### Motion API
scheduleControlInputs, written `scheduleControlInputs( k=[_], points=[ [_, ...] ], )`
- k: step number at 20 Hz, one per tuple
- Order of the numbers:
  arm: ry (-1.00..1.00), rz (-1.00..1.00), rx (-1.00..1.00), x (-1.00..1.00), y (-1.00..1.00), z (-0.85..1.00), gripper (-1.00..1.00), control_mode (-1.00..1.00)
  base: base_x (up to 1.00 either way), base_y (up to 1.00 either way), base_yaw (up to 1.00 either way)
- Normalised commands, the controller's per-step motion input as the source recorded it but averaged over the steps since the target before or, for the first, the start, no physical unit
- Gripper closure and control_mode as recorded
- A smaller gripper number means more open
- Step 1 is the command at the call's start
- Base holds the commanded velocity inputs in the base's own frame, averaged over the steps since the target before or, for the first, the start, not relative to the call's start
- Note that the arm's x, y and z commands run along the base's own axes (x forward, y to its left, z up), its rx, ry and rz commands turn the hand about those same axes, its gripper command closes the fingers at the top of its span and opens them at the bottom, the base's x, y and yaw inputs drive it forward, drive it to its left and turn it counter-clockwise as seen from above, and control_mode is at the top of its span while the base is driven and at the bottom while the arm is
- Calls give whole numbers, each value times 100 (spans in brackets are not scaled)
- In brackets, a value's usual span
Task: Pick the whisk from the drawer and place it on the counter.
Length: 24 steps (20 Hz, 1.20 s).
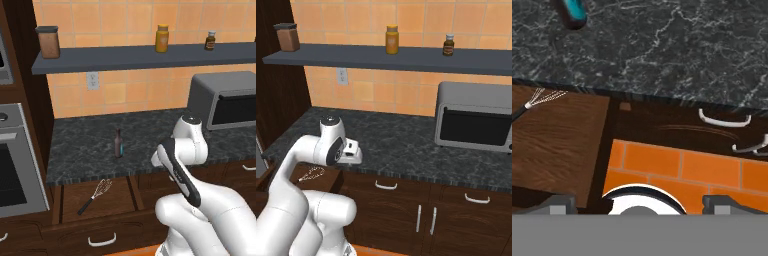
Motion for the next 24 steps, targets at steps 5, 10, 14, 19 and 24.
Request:
scheduleControlInputs(
  k=[5,10,14,19,24],
  points=[
    [1,19,0,0,-20,-50,-100,-100,0,0,0],
    [0,24,1,1,-52,-32,-100,-100,0,0,0],
    [-1,24,0,5,-7,-14,-100,-100,0,0,0],
    [-3,15,0,6,8,-16,-100,-100,0,0,0],
    [0,11,0,2,2,-14,-100,-100,0,0,0]
  ],
)
